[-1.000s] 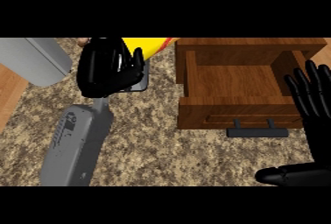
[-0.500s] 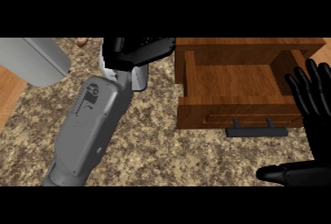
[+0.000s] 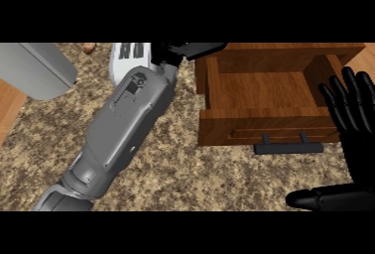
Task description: Pick up the cup, place it into the drawer and close the drawer
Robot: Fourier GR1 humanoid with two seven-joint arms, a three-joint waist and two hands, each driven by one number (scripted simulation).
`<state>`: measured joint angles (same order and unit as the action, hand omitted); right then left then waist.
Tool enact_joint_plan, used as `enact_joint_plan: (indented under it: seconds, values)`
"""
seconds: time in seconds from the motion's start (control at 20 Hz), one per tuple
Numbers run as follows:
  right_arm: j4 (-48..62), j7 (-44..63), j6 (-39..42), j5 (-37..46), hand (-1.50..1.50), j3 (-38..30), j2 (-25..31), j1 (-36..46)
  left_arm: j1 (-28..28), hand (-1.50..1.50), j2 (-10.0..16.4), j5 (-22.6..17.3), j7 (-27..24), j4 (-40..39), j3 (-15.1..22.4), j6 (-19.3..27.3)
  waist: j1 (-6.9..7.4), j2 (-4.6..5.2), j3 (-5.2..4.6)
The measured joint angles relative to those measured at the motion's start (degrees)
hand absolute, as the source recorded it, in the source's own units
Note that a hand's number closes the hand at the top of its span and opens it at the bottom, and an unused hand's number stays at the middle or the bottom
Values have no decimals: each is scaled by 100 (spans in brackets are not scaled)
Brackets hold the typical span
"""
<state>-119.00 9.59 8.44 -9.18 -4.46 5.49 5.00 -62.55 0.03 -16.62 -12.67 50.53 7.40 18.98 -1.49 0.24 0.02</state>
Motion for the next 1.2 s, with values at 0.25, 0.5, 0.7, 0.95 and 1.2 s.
enact_joint_plan:
  seconds: [0.25,0.5,0.7,0.95,1.2]
  values:
    - [60,16,27,-67,-150,-48,29,69,-384,150,-2,-423,-345,-778,325,200,-44,10,1]
    - [80,26,20,-28,-150,-20,35,135,-740,150,-2,-875,-607,-1539,630,299,-101,27,1]
    - [264,-99,76,-44,-150,-35,40,217,-1054,150,-1,-1080,-732,-2127,844,271,-175,53,3]
    - [306,-201,195,-128,-150,-21,48,167,-1175,150,-3,-1321,-853,-2557,1311,342,-296,77,5]
    - [281,-106,131,-107,-150,68,-2,318,-1315,150,3,-1479,-808,-2815,1768,485,-389,97,6]
